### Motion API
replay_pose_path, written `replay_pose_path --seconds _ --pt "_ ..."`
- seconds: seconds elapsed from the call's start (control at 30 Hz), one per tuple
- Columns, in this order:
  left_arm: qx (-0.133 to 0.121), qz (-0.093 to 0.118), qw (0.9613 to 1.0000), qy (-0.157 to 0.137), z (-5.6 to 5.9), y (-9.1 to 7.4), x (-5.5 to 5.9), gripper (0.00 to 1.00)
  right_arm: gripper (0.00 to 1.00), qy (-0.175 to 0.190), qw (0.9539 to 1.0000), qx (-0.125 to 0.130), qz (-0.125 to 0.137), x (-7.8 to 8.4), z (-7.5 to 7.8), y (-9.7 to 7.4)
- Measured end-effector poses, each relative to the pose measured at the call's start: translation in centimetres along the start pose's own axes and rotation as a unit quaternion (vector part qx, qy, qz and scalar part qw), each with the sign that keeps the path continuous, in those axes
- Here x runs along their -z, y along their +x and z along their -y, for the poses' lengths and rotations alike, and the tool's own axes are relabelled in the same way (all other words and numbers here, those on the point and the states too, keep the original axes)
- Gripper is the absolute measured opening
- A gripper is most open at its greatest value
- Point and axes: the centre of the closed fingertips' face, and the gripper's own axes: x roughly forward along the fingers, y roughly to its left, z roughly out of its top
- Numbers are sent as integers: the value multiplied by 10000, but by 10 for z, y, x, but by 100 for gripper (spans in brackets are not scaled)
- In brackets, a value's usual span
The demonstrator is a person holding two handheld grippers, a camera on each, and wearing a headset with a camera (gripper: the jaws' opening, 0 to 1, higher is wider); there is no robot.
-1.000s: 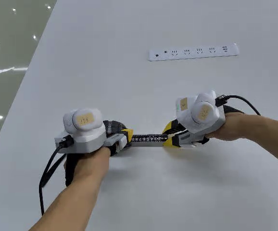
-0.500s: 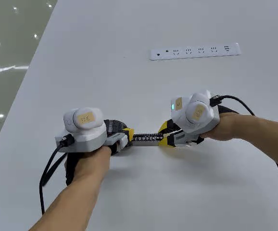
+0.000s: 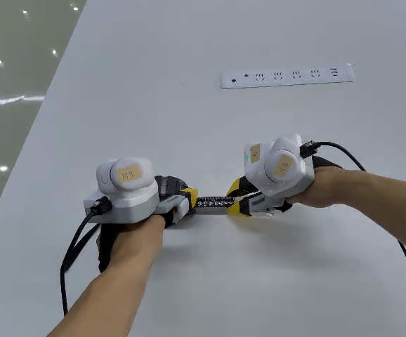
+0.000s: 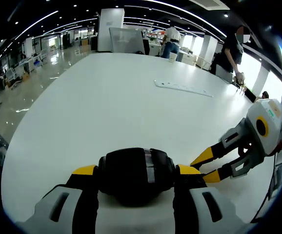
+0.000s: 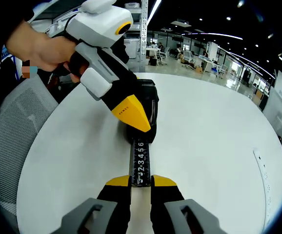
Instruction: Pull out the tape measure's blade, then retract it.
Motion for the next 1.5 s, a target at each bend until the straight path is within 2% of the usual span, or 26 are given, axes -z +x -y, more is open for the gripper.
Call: replay_pose_path --seconds 0.87,1.5 --pt "19 -23 10000 -30 -1 3 2 57 11 -71 9999 -18 137 -20 1 21" --pt "1 -43 10000 -36 -1 3 2 58 11 -129 9997 74 215 -33 1 34"
